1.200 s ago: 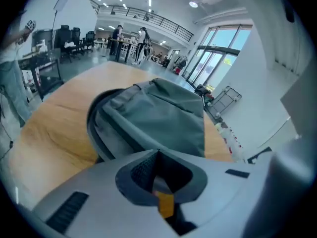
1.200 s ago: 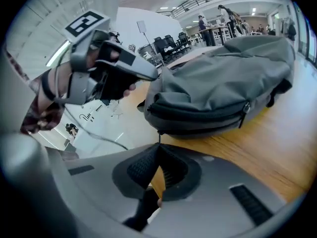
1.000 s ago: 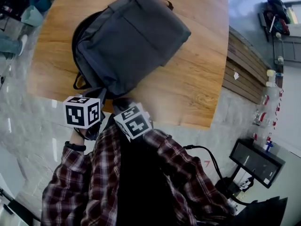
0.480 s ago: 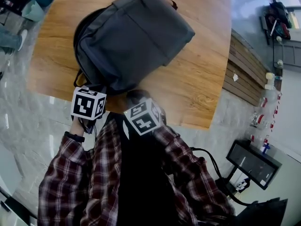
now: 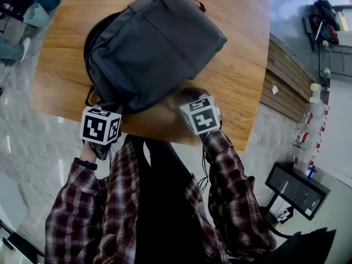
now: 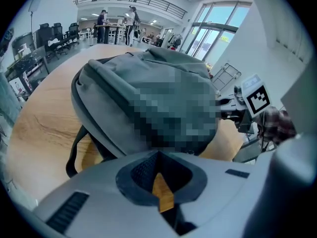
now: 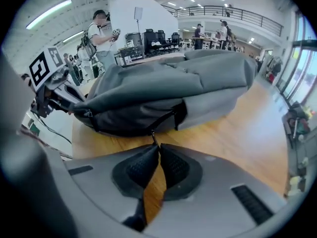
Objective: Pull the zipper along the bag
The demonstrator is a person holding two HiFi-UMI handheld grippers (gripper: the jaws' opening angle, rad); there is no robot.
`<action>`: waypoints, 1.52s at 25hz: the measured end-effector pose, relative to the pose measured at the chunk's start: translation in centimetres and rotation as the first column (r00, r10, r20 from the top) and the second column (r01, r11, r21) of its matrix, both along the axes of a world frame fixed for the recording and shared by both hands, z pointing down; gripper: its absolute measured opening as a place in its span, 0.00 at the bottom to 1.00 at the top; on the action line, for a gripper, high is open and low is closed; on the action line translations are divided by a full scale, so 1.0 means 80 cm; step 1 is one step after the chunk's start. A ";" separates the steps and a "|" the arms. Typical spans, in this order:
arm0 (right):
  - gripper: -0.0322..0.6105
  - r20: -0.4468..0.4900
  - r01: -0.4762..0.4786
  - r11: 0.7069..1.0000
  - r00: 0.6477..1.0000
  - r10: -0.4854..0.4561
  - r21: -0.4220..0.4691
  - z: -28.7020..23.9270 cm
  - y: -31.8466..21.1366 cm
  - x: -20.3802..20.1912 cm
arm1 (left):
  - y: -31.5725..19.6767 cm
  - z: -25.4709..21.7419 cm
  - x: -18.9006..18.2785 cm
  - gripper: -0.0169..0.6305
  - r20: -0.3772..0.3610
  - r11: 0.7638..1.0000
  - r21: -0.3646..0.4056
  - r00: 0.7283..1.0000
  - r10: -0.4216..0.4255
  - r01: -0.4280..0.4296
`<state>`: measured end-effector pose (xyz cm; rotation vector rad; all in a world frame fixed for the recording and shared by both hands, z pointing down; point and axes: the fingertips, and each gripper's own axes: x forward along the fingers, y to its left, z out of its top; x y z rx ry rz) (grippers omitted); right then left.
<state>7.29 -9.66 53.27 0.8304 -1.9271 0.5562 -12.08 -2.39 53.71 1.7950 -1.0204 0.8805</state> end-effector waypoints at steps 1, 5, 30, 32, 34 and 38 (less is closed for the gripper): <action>0.08 0.005 -0.009 1.000 1.000 0.009 0.001 0.000 -0.004 0.000 | 0.000 0.000 0.000 0.04 -0.001 1.000 -0.001 1.000 -0.003 0.003; 0.08 0.040 -0.039 0.999 0.998 0.039 0.000 0.006 -0.001 -0.001 | -0.001 0.000 0.002 0.04 -0.013 1.000 0.007 1.000 -0.004 0.004; 0.07 0.548 -0.389 0.744 0.836 0.037 0.543 -0.371 -0.009 -0.010 | -0.100 -0.419 0.139 0.05 -0.268 0.581 0.800 0.955 0.125 0.148; 0.07 0.527 -0.389 0.707 0.849 0.027 0.590 -0.386 -0.007 -0.014 | -0.096 -0.429 0.154 0.04 -0.228 0.526 0.841 0.965 0.133 0.126; 0.06 0.532 -0.404 0.689 0.846 0.033 0.601 -0.390 -0.009 -0.014 | -0.096 -0.434 0.162 0.04 -0.223 0.498 0.858 0.965 0.141 0.125; 0.06 0.548 -0.443 0.650 0.835 0.047 0.618 -0.397 -0.014 -0.008 | -0.104 -0.440 0.162 0.04 -0.225 0.471 0.872 0.964 0.138 0.136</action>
